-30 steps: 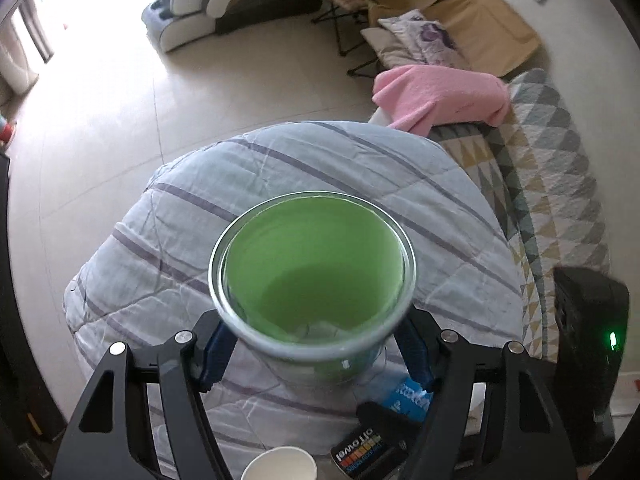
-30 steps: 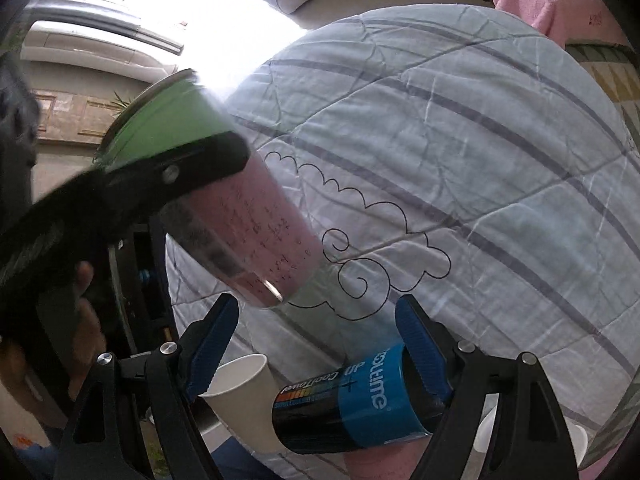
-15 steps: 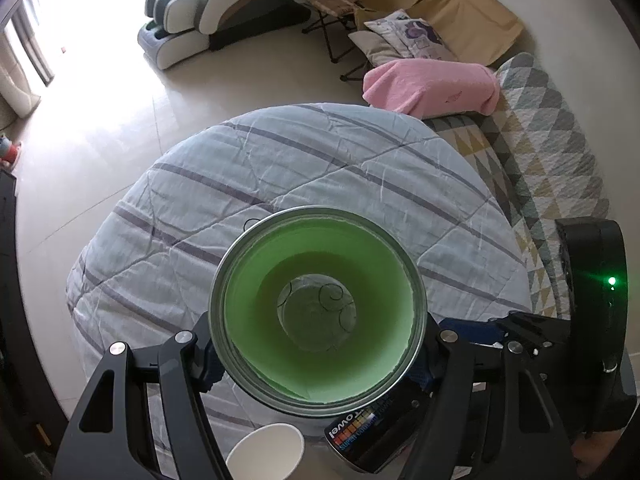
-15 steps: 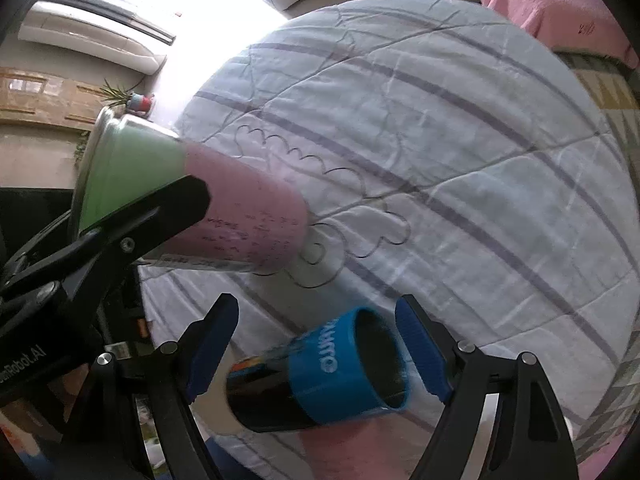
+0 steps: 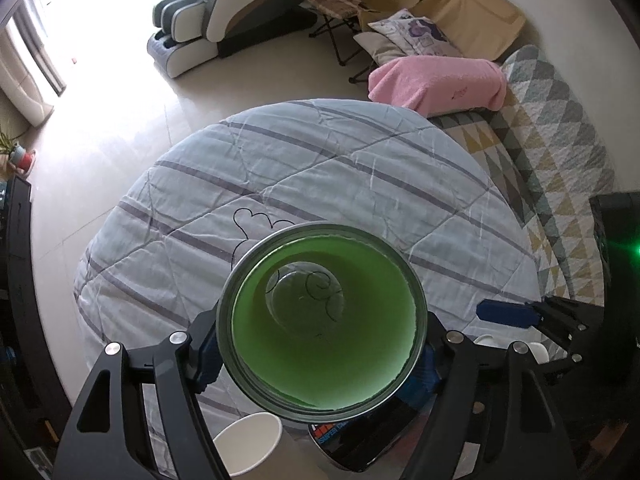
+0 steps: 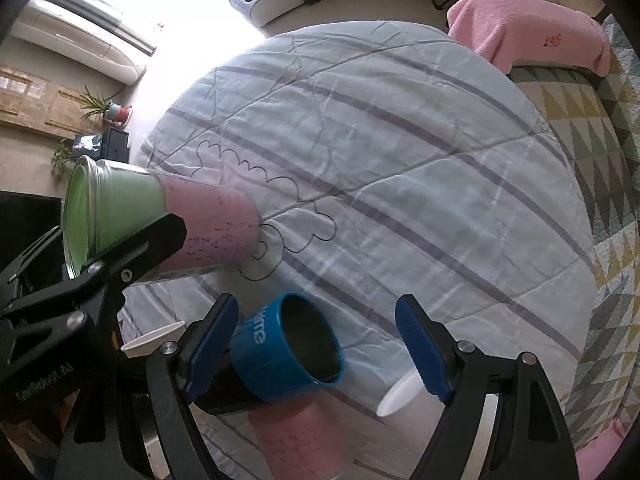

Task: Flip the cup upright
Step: 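Lower the pink can green end up onto the table with the left gripper, then open the left gripper and pull both tools back from the can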

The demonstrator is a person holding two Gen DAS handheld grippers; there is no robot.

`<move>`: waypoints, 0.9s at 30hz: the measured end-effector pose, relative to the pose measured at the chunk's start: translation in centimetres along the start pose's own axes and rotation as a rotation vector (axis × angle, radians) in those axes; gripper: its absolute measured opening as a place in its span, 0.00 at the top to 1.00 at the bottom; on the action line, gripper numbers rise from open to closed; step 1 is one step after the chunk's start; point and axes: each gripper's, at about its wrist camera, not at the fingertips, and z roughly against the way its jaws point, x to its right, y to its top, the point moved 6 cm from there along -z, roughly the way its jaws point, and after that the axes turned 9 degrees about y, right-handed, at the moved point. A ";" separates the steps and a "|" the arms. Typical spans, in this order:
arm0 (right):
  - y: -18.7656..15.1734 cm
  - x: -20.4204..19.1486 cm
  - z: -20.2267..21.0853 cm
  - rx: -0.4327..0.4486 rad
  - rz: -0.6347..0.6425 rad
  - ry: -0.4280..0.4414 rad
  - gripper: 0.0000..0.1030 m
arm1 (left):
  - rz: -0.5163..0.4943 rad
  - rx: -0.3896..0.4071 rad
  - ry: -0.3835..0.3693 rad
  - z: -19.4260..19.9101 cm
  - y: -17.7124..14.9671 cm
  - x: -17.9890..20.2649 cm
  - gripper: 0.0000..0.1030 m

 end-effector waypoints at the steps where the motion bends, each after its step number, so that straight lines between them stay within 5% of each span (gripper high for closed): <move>1: 0.0 -0.2 -0.1 0.001 -0.001 0.000 0.20 | -0.001 -0.002 0.005 0.0 0.0 0.1 0.26; 19: -1.6 -0.5 1.3 -0.002 0.019 0.040 0.20 | 0.053 -0.012 0.026 2.9 -2.7 -0.9 0.13; 27: -4.1 -1.9 4.7 0.028 0.168 0.051 0.20 | 0.171 0.123 0.048 8.8 -6.9 -1.7 0.09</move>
